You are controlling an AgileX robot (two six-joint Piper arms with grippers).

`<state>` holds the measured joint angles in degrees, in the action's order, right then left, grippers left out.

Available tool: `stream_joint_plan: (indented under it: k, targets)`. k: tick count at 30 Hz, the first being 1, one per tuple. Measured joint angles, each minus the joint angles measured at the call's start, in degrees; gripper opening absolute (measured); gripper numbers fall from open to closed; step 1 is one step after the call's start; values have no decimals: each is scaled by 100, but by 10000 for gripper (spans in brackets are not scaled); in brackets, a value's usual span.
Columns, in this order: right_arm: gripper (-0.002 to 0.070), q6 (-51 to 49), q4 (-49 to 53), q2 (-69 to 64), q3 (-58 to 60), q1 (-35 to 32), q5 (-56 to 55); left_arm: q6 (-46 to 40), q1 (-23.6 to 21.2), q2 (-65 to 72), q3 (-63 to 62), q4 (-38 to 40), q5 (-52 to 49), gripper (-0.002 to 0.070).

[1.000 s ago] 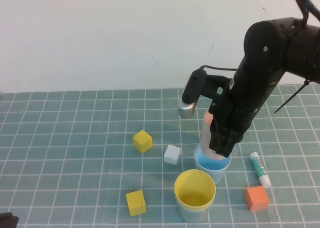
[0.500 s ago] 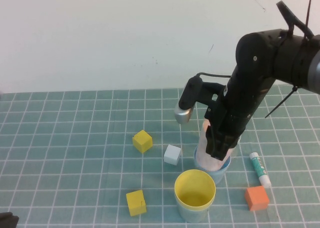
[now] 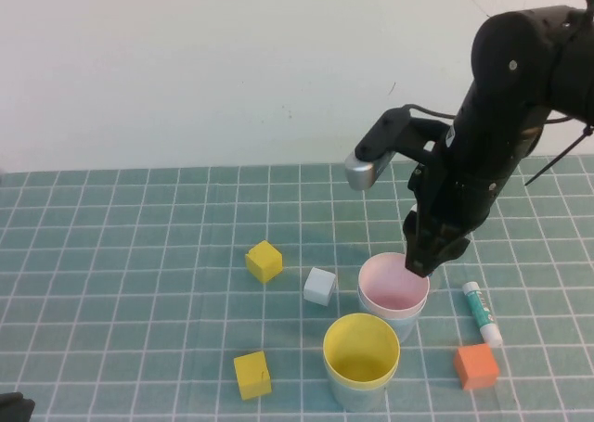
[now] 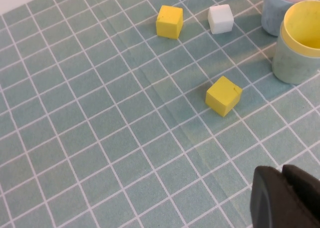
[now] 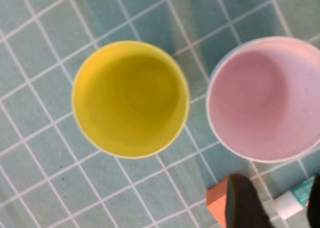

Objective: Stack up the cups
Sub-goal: Pick up the blue cup

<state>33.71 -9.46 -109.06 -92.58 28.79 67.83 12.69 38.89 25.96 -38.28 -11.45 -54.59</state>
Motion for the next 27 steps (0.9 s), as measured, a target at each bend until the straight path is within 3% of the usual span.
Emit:
stream_joint_plan:
  k: [9,27]
  targets:
    - [383,-1030,26,-502,0,-43,-434,13,0,0,0,0,0,0]
    - [396,-2063,599,-876,0,-52,-621,13,0,0,0,-229,0,0]
